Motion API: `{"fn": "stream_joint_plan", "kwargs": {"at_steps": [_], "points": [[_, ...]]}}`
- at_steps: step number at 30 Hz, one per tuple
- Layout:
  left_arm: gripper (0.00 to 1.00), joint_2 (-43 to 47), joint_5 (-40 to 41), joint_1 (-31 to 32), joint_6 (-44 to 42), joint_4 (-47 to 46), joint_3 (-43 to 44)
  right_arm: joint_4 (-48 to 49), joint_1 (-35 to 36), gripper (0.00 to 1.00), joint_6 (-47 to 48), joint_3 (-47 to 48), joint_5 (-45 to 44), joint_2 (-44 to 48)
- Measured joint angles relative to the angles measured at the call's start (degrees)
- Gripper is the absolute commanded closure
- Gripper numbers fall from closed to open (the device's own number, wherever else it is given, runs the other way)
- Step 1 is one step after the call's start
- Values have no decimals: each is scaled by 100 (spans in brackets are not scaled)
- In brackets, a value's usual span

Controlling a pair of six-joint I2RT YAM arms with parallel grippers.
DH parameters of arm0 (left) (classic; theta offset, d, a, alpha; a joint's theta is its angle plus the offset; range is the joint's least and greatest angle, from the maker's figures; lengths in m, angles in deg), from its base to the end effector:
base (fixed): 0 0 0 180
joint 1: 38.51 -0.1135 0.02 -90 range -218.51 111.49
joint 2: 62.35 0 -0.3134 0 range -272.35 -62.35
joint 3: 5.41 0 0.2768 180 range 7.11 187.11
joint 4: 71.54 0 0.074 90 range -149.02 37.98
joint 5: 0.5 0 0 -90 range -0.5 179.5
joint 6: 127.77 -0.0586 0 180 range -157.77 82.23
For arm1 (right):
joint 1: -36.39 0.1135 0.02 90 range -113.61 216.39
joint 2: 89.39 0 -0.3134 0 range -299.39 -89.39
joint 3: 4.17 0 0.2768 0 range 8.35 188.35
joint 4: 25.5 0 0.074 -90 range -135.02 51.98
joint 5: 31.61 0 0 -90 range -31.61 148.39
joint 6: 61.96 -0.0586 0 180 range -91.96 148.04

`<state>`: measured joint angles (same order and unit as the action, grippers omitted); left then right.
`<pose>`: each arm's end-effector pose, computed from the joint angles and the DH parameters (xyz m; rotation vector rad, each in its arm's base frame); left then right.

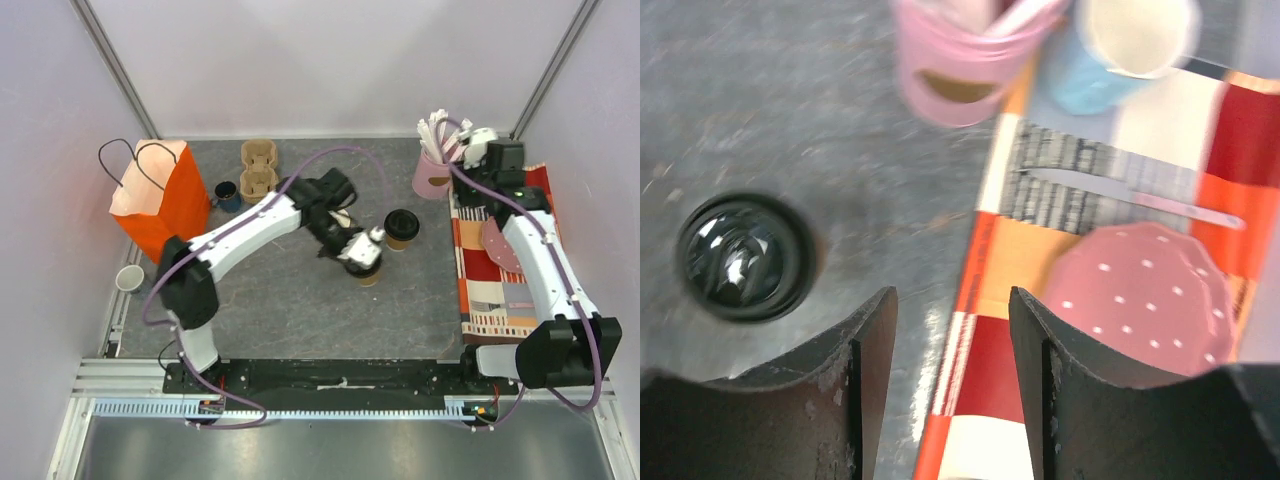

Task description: Pack the takeout coffee

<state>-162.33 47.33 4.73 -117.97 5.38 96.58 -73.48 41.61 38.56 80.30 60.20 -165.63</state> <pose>0.2510 -0.2900 0.3185 2.3035 1.0917 -0.8241 0.3198 0.0311 0.3728 -0.3266 2.2405 -0.0134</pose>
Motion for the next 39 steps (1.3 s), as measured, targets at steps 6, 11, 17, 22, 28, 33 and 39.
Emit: {"fn": "stream_joint_plan", "kwargs": {"at_steps": [6,11,17,22,28,33,39], "points": [[98,-1742,-22,892,964,-179,2371,459,-1117,42,-483,-107,-190,361],[98,-2693,109,1416,1451,-341,3403,643,-1403,41,-671,-188,-186,437],[98,-3029,350,1751,1720,-337,3497,745,-1484,41,-758,-240,-33,507],[84,-3093,516,1797,1762,-323,3541,807,-1486,41,-800,-262,125,586],[41,-3093,603,1786,1757,-310,3552,857,-1486,35,-841,-304,326,658],[37,-3093,605,1784,1781,-291,3711,887,-1488,30,-815,-337,732,671],[36,-2610,173,1585,2041,-345,3464,1091,-1427,24,-660,-599,1775,887]]}}
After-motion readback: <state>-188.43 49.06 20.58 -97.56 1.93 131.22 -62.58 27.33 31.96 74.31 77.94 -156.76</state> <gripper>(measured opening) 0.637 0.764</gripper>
